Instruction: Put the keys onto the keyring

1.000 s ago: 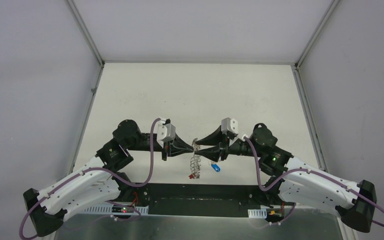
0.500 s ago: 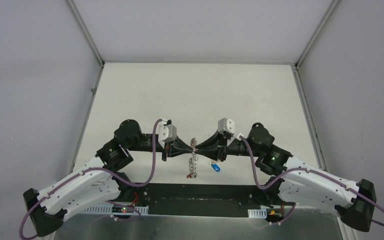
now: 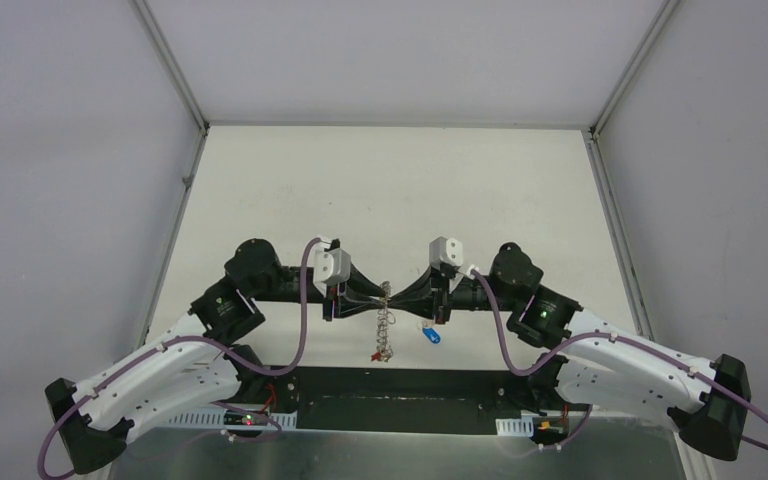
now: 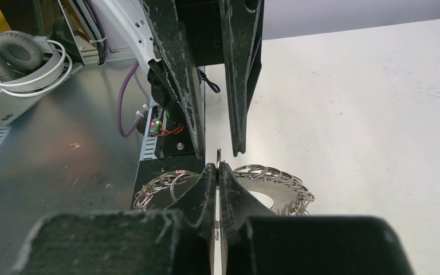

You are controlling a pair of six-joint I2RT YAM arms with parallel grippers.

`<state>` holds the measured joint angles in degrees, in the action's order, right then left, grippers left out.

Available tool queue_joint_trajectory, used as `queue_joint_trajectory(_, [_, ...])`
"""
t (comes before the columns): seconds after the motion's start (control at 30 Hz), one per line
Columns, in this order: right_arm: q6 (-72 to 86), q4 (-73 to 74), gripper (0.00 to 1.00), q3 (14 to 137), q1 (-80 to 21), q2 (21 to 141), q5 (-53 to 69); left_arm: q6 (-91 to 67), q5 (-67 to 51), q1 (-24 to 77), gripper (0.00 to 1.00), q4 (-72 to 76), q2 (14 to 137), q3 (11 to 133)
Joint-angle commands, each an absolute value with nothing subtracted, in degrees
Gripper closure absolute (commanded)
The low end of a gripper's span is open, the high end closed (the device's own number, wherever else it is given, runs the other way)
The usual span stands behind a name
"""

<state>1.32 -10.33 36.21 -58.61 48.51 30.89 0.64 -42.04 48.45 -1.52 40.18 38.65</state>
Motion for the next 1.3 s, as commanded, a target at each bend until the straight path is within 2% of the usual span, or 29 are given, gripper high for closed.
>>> queue_joint_trajectory(0.0, [1.27,-12.72,1.0,38.77,-58.73,48.08,31.99,0.96,-42.39,49.07,0.73,1.67,39.74,41.22])
queue_joint_trajectory(0.77, [1.51,-13.2,1.0,38.76,-58.71,48.07,31.77,2.9,-42.85,49.3,0.73,-3.08,41.81,41.31])
queue_joint_trajectory(0.93, [1.49,-13.29,1.0,38.83,-58.69,48.31,31.69,2.91,-43.28,49.56,0.81,-3.07,42.68,41.86])
queue_joint_trajectory(1.17, [1.47,-13.43,1.0,38.55,-58.69,48.84,31.99,1.16,-42.85,49.97,0.83,-0.86,43.33,42.11])
queue_joint_trajectory(1.27, [1.6,-13.44,1.0,38.56,-58.71,48.87,31.94,1.13,-42.66,50.01,0.92,-0.37,42.92,41.97])
